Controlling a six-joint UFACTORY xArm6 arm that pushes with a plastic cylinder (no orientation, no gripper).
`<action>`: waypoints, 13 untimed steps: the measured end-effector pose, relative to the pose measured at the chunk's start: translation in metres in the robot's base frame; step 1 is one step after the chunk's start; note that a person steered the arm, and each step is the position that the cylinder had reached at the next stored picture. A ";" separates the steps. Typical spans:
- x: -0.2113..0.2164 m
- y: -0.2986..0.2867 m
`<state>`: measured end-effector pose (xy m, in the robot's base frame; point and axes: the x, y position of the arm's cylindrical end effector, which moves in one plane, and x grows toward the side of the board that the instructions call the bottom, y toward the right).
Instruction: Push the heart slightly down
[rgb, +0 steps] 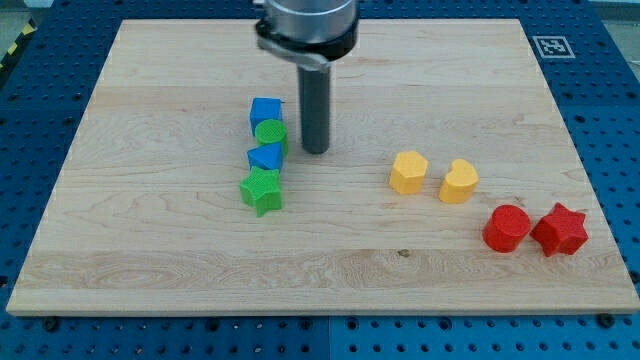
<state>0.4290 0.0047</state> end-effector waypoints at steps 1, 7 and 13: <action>0.000 0.045; 0.021 0.145; 0.057 0.138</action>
<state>0.4861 0.1431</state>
